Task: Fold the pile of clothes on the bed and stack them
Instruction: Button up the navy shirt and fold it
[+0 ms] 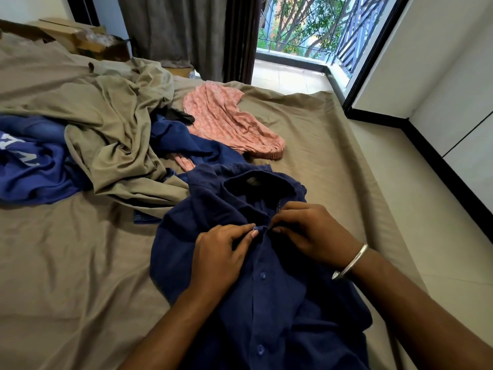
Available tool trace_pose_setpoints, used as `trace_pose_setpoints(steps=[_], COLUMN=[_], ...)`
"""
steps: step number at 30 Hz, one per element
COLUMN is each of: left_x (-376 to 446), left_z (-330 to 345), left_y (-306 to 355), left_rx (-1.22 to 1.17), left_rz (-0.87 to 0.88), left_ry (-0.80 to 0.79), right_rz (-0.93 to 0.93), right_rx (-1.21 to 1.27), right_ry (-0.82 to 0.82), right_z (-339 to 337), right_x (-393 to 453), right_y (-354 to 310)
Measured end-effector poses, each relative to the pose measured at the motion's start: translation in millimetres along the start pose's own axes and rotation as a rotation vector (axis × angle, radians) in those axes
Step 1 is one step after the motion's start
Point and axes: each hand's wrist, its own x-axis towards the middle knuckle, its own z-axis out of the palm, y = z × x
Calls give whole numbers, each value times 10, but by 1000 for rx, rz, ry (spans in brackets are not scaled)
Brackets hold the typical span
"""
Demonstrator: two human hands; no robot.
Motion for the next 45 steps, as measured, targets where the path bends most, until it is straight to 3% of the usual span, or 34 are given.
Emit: trace_pose_setpoints(steps=[14, 27, 33, 37, 45], left_x=[12, 25, 35, 38, 40], left_z=[4, -30, -26, -25, -32], left_y=[37, 109, 105, 105, 122], left_rx=[-123, -180, -198, -194, -186], left_rz=[-78, -122, -132, -122, -109], left_ry=[39, 31, 27, 21, 10], right_rz=[70, 49, 151, 148, 41], right_rx=[183, 171, 262, 198, 51], right_ry=[8, 62, 22, 64, -56], right_z=[-73, -88, -124, -111, -54], right_x=[-13, 23, 6, 21, 65], right_y=[-54, -59, -70, -50, -20])
